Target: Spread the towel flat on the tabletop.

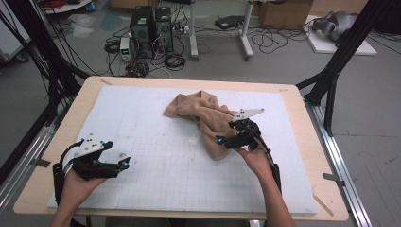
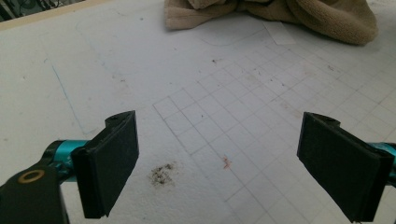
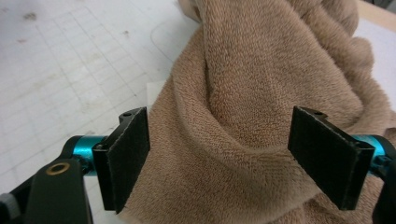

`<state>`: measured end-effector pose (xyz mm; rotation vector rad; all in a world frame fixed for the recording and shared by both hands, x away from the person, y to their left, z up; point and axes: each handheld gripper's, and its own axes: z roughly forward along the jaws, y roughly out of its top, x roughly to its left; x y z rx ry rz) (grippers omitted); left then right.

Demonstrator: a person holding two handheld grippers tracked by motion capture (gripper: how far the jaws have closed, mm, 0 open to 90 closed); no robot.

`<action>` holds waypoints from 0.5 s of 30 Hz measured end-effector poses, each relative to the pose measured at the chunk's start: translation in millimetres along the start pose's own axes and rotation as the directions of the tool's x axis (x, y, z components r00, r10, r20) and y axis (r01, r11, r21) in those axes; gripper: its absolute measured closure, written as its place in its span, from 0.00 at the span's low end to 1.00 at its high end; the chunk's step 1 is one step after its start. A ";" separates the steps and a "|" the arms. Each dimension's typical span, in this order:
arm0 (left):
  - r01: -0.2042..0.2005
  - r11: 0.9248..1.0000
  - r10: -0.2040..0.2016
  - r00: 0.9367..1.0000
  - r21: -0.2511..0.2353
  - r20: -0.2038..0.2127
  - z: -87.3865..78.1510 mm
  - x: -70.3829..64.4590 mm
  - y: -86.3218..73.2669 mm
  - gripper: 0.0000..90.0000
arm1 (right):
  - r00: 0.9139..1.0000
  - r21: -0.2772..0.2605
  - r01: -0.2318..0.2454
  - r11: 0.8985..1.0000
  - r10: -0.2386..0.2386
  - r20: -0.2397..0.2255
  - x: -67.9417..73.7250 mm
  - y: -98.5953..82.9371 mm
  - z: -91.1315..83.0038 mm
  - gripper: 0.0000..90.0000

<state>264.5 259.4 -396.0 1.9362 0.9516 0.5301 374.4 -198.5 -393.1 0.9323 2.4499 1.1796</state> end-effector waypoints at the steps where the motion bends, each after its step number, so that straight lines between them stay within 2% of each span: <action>1: 0.001 1.000 -0.001 1.000 -0.001 0.000 0.2 0.1 -0.1 0.15 | 1.000 0.000 0.000 1.000 0.000 0.000 0.0 0.0 0.0 0.23; 5: 0.000 1.000 0.000 1.000 -0.007 -0.005 1.8 -0.2 -0.5 0.15 | 1.000 0.013 0.025 1.000 -0.026 0.005 2.5 1.1 10.4 0.33; 10: 0.003 1.000 -0.003 1.000 -0.009 -0.002 5.0 -2.6 -2.0 0.15 | 1.000 0.041 0.020 0.999 -0.021 0.007 2.5 0.5 23.2 0.40; 13: 0.005 1.000 -0.005 1.000 -0.006 0.000 6.4 -3.1 -3.9 0.15 | 0.999 0.059 0.036 0.998 -0.038 0.028 3.5 -0.7 31.5 0.46; 15: 0.010 1.000 -0.010 1.000 -0.005 0.002 7.5 -3.0 -5.7 0.15 | 0.998 0.061 0.031 0.998 -0.034 0.049 3.6 -1.5 33.7 0.54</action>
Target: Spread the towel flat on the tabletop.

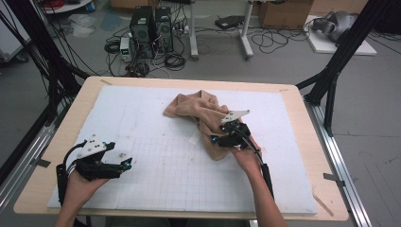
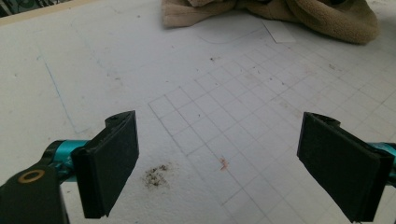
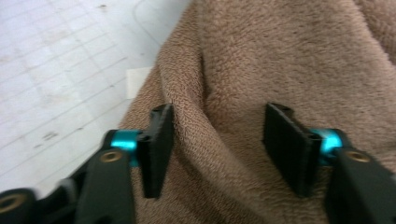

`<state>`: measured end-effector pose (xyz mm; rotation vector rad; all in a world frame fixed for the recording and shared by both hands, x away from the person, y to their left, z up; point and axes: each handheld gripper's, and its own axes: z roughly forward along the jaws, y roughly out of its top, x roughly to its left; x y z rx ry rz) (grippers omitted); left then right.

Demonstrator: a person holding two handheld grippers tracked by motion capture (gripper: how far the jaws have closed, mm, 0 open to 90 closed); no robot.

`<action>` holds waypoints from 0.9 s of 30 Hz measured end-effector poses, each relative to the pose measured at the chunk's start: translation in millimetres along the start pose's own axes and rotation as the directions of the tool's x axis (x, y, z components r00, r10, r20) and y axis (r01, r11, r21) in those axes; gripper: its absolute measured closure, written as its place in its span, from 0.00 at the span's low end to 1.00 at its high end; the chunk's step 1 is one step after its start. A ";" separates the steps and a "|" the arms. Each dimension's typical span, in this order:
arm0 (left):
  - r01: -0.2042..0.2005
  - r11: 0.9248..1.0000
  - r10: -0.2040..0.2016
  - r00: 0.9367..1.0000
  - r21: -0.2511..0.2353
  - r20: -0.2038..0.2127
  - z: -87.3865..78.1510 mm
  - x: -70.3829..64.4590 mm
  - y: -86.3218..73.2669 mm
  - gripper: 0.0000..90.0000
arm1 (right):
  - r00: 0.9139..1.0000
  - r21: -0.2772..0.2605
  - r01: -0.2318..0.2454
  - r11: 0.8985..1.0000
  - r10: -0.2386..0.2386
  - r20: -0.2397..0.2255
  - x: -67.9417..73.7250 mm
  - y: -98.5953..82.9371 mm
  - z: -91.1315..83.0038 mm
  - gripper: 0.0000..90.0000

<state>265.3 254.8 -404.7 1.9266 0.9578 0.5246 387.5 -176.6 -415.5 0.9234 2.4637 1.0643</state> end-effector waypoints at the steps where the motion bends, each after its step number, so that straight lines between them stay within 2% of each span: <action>1: -0.002 1.000 0.002 1.000 0.004 0.003 0.6 0.3 -1.1 0.15 | 1.000 0.002 -0.001 1.000 0.001 0.016 -1.2 -0.5 1.4 0.63; 3: 0.005 1.000 -0.005 1.000 0.004 0.006 2.0 -0.2 -2.6 0.15 | 1.000 0.009 0.006 1.000 -0.006 0.027 -1.3 -0.4 1.5 0.73; 4: 0.003 1.000 -0.003 1.000 0.006 0.006 2.7 -0.1 -3.2 0.15 | 1.000 0.009 0.006 1.000 -0.006 0.027 -1.3 -0.4 1.5 0.73; 5: 0.006 1.000 -0.006 1.000 0.006 0.007 3.2 -0.5 -3.6 0.15 | 1.000 0.014 0.007 1.000 -0.007 -0.013 -3.0 -0.7 2.7 0.84; 7: 0.003 1.000 -0.003 1.000 0.007 0.007 3.6 -0.8 -3.7 0.15 | 1.000 0.028 0.017 0.999 -0.016 -0.020 -1.4 -0.5 3.8 0.88; 12: 0.005 1.000 -0.005 1.000 0.005 0.010 2.0 -0.8 -2.5 0.15 | 0.999 0.012 0.040 0.999 -0.040 -0.036 3.7 2.0 -3.3 0.90; 14: 0.006 1.000 -0.006 1.000 0.003 0.012 1.7 -0.9 -1.8 0.15 | 0.995 -0.022 0.077 0.997 -0.079 -0.065 10.3 4.5 -15.4 0.90; 16: 0.007 1.000 -0.007 1.000 0.000 0.014 1.4 -1.5 -1.2 0.15 | 0.993 -0.035 0.085 0.996 -0.088 -0.075 13.1 5.2 -20.8 0.91; 17: 0.002 1.000 -0.002 1.000 0.000 0.017 1.2 -2.0 -0.8 0.15 | 0.987 -0.078 0.116 0.990 -0.124 -0.102 19.5 6.7 -34.7 0.92; 20: -0.002 1.000 0.002 1.000 0.000 0.020 2.8 -4.6 0.5 0.15 | 0.980 -0.113 0.151 0.982 -0.164 -0.112 27.6 8.8 -52.4 0.92; 27: -0.007 1.000 0.008 1.000 -0.003 0.029 5.1 -8.2 3.8 0.16 | 0.959 -0.109 0.213 0.971 -0.229 -0.164 46.0 3.8 -78.6 0.93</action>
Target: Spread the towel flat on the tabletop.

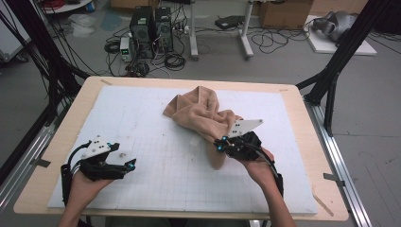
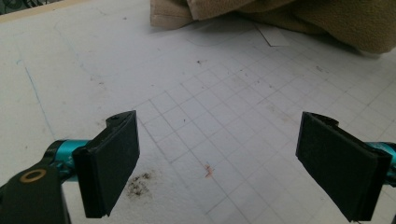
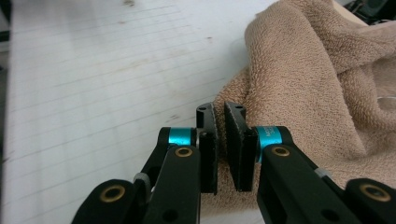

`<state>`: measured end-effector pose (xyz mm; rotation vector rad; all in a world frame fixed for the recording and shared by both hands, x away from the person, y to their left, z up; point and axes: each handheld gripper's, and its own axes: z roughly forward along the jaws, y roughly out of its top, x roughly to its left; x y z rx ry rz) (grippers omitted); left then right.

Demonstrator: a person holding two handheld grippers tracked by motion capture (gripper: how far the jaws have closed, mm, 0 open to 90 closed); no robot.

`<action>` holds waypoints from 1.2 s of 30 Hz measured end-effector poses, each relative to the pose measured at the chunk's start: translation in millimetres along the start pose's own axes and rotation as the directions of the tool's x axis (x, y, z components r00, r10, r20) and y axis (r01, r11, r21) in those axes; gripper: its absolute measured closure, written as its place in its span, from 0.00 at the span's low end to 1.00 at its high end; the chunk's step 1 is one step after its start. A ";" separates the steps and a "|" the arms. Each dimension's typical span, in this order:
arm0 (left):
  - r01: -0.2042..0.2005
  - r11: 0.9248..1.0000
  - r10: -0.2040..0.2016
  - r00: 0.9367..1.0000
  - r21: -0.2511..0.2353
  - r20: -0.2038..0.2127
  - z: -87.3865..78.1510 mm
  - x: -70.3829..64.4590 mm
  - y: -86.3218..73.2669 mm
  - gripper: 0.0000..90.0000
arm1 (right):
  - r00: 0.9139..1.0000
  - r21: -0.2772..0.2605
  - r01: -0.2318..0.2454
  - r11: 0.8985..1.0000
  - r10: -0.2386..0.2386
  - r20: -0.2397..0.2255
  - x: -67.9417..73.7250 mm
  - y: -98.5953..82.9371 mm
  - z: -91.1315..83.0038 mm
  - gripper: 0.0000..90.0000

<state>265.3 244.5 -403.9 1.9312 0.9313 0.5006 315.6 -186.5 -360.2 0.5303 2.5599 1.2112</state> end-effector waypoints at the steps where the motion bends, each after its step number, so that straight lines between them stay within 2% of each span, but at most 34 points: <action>1: -0.002 1.000 0.002 1.000 0.001 0.001 0.5 -0.6 0.6 0.16 | 1.000 0.000 0.000 1.000 0.000 0.000 0.0 0.0 0.0 0.93; 2: -0.006 1.000 0.006 1.000 0.002 0.005 1.6 -2.0 1.8 0.16 | 1.000 -0.005 0.015 1.000 -0.015 -0.019 7.4 -1.0 -4.9 0.94; 3: -0.006 1.000 0.006 1.000 0.002 0.005 1.6 -2.0 1.8 0.16 | 1.000 -0.005 0.015 1.000 -0.015 -0.019 7.4 -1.0 -4.9 0.94; 4: -0.009 1.000 0.009 1.000 0.002 0.009 2.1 -2.7 2.4 0.16 | 0.998 -0.011 0.033 0.999 -0.033 -0.047 15.2 -1.7 -9.9 0.94; 7: -0.014 1.000 0.014 1.000 0.002 0.010 3.9 -4.8 4.4 0.16 | 0.997 -0.018 0.048 0.999 -0.049 -0.066 22.9 -2.2 -15.3 0.94; 8: -0.021 1.000 0.021 1.000 0.004 0.015 4.6 -5.8 5.6 0.16 | 0.994 -0.027 0.062 0.998 -0.064 -0.085 30.2 -3.1 -21.2 0.94; 11: -0.021 1.000 0.021 1.000 0.003 0.021 6.5 -8.2 6.9 0.16 | 0.992 -0.038 0.071 0.997 -0.075 -0.100 35.1 -4.9 -26.8 0.94; 14: -0.030 1.000 0.030 0.999 0.008 0.035 11.9 -13.3 10.0 0.17 | 0.992 -0.003 0.024 1.000 -0.024 -0.126 30.7 -18.1 -25.7 0.90; 15: -0.030 1.000 0.030 0.999 0.008 0.035 11.9 -13.3 10.0 0.17 | 0.992 -0.003 0.024 1.000 -0.024 -0.126 30.7 -18.1 -25.7 0.90; 16: -0.034 0.999 0.034 0.999 0.010 0.039 13.4 -14.9 10.7 0.17 | 0.991 -0.023 -0.021 1.000 0.018 -0.131 26.5 -25.2 -25.2 0.83; 17: -0.040 0.999 0.039 0.998 0.014 0.045 14.9 -16.1 11.7 0.17 | 0.991 -0.023 -0.021 1.000 0.018 -0.131 26.5 -25.2 -25.2 0.83; 18: -0.042 0.999 0.041 0.998 0.014 0.050 17.0 -17.5 12.7 0.18 | 0.991 -0.036 -0.037 0.999 0.032 -0.133 24.0 -27.4 -25.8 0.78; 19: -0.052 0.998 0.051 0.997 0.022 0.055 21.9 -20.0 16.2 0.20 | 0.992 -0.058 -0.067 0.996 0.060 -0.114 19.2 -29.8 -27.3 0.71; 20: -0.052 0.998 0.051 0.997 0.022 0.055 21.9 -20.0 16.2 0.20 | 0.992 -0.058 -0.067 0.996 0.060 -0.114 19.2 -29.8 -27.3 0.71; 22: -0.069 0.997 0.066 0.995 0.032 0.074 27.5 -22.5 21.4 0.21 | 0.989 -0.086 -0.117 0.989 0.108 -0.097 9.2 -30.2 -28.1 0.66; 23: -0.069 0.997 0.066 0.995 0.032 0.080 29.7 -23.7 23.1 0.22 | 0.990 -0.087 -0.116 0.989 0.109 -0.084 6.6 -29.9 -27.5 0.65; 27: -0.081 0.996 0.078 0.992 0.031 0.102 39.7 -28.7 31.7 0.24 | 0.988 -0.073 -0.144 0.987 0.140 -0.061 -2.3 -30.2 -23.0 0.62; 28: -0.086 0.996 0.082 0.991 0.034 0.107 45.0 -30.7 35.4 0.25 | 0.988 -0.060 -0.148 0.987 0.146 -0.039 -6.1 -31.2 -18.9 0.61; 32: -0.098 0.994 0.092 0.988 0.042 0.127 54.0 -33.2 42.3 0.26 | 0.988 -0.040 -0.156 0.987 0.156 -0.019 -9.2 -33.9 -12.5 0.58; 35: -0.092 0.995 0.086 0.986 0.034 0.143 62.0 -33.4 49.6 0.30 | 0.987 -0.025 -0.163 0.986 0.163 -0.005 -11.1 -36.9 -10.2 0.55; 36: -0.087 0.996 0.082 0.985 0.030 0.149 65.4 -33.4 52.4 0.33 | 0.984 -0.018 -0.179 0.984 0.178 -0.004 -13.2 -39.4 -9.0 0.55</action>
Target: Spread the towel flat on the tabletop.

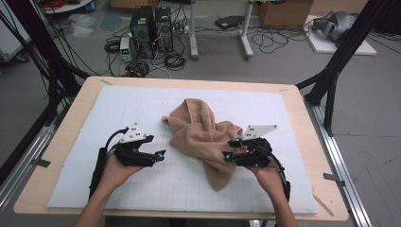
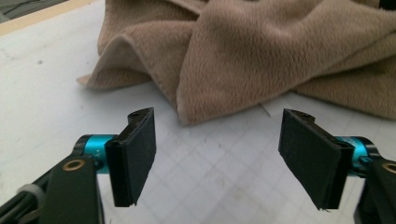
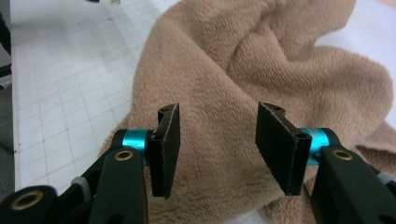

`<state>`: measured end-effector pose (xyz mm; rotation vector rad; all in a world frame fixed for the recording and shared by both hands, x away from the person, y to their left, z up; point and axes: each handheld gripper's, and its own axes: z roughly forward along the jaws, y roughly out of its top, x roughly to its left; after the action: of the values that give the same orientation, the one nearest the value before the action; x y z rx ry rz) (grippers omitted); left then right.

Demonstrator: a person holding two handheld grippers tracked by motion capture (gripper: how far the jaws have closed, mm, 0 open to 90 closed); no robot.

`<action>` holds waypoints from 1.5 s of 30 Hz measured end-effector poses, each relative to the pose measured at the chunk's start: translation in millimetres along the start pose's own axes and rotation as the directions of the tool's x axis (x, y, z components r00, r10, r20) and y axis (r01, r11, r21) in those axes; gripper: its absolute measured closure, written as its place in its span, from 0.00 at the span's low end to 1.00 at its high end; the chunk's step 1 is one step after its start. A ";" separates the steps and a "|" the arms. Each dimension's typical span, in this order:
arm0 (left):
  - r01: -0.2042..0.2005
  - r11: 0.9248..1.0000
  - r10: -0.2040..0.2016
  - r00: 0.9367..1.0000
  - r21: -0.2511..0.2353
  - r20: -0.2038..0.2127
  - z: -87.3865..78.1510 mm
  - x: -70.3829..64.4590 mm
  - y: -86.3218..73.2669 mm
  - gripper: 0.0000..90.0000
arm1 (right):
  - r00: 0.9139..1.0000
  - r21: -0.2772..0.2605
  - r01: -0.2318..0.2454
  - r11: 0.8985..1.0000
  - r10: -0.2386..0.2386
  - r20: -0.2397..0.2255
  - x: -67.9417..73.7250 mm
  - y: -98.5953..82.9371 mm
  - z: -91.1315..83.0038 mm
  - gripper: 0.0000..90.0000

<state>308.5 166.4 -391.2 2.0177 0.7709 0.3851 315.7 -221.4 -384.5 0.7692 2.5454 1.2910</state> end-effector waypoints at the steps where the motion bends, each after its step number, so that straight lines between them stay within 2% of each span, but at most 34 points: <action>1: 0.000 1.000 0.000 1.000 -0.003 0.007 3.3 0.8 2.8 0.33 | 1.000 0.000 0.000 1.000 0.000 0.000 0.0 0.0 0.0 0.55; 5: 0.020 1.000 -0.019 0.998 -0.006 0.051 20.9 3.8 13.2 0.39 | 1.000 0.019 -0.016 1.000 0.016 0.015 -4.8 -3.5 3.2 0.53; 8: 0.035 0.999 -0.035 0.998 0.001 0.056 35.0 6.4 18.0 0.43 | 0.999 0.041 -0.023 0.999 0.022 0.026 -7.9 -5.8 9.1 0.53; 10: 0.025 0.999 -0.026 0.998 0.031 0.058 46.1 6.1 23.0 0.44 | 0.999 0.050 -0.023 0.998 0.022 0.025 -8.1 -6.5 13.0 0.54; 14: 0.009 0.999 -0.013 0.997 0.053 0.075 66.3 3.1 30.3 0.47 | 0.999 0.064 -0.017 0.998 0.015 0.031 -9.0 -7.1 18.1 0.55; 15: 0.008 0.998 -0.013 0.997 0.069 0.078 74.8 3.9 30.9 0.49 | 0.999 0.069 -0.021 0.997 0.019 0.028 -9.5 -7.9 20.6 0.56; 18: 0.002 0.995 -0.009 0.997 0.097 0.071 84.5 4.5 29.7 0.50 | 0.999 0.074 -0.019 0.997 0.017 0.029 -10.4 -8.6 22.0 0.58; 20: -0.001 0.992 -0.008 0.997 0.123 0.072 92.6 5.1 27.6 0.57 | 0.999 0.085 -0.024 0.996 0.022 0.031 -10.8 -9.2 23.6 0.60; 21: -0.008 0.991 -0.002 0.997 0.134 0.073 95.4 5.2 26.6 0.57 | 0.999 0.085 -0.024 0.996 0.022 0.031 -10.8 -9.2 23.6 0.60; 23: -0.024 0.988 0.014 0.998 0.154 0.064 99.5 4.5 24.8 0.65 | 0.999 0.092 -0.020 0.996 0.018 0.030 -11.8 -9.6 25.0 0.62; 25: -0.042 0.984 0.034 0.998 0.174 0.044 101.2 3.2 24.0 0.80 | 1.000 0.101 -0.017 0.995 0.014 0.027 -12.2 -9.7 27.1 0.64; 26: -0.047 0.983 0.040 0.998 0.175 0.043 101.4 3.3 23.6 0.80 | 1.000 0.101 -0.017 0.995 0.014 0.027 -12.2 -9.7 27.1 0.64; 29: -0.052 0.983 0.045 0.998 0.176 0.045 99.1 4.7 23.9 0.96 | 1.000 0.114 -0.014 0.993 0.012 0.023 -12.5 -9.8 29.0 0.72; 31: -0.059 0.983 0.050 0.997 0.177 0.050 97.4 4.4 24.4 0.98 | 1.000 0.116 -0.013 0.993 0.010 0.020 -12.8 -9.9 29.1 0.74; 35: -0.069 0.982 0.061 0.997 0.174 0.051 94.7 3.2 25.3 0.99 | 1.000 0.119 -0.005 0.993 0.003 0.023 -13.4 -9.9 28.4 0.86; 37: -0.075 0.984 0.068 0.996 0.164 0.050 91.9 2.0 25.8 0.99 | 1.000 0.119 -0.010 0.993 0.008 0.022 -13.3 -9.9 27.9 0.88; 40: -0.095 0.984 0.088 0.995 0.149 0.051 83.3 1.2 26.9 0.99 | 1.000 0.111 -0.006 0.994 0.004 0.015 -13.4 -9.9 25.3 0.94; 45: -0.093 0.990 0.089 0.995 0.107 0.040 64.2 3.9 28.4 1.00 | 1.000 0.099 0.012 0.995 -0.012 -0.001 -9.5 -8.1 22.4 0.97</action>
<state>356.7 116.3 -401.6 2.1620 0.6927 0.3651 329.5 -214.6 -405.1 0.7711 2.6272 1.1694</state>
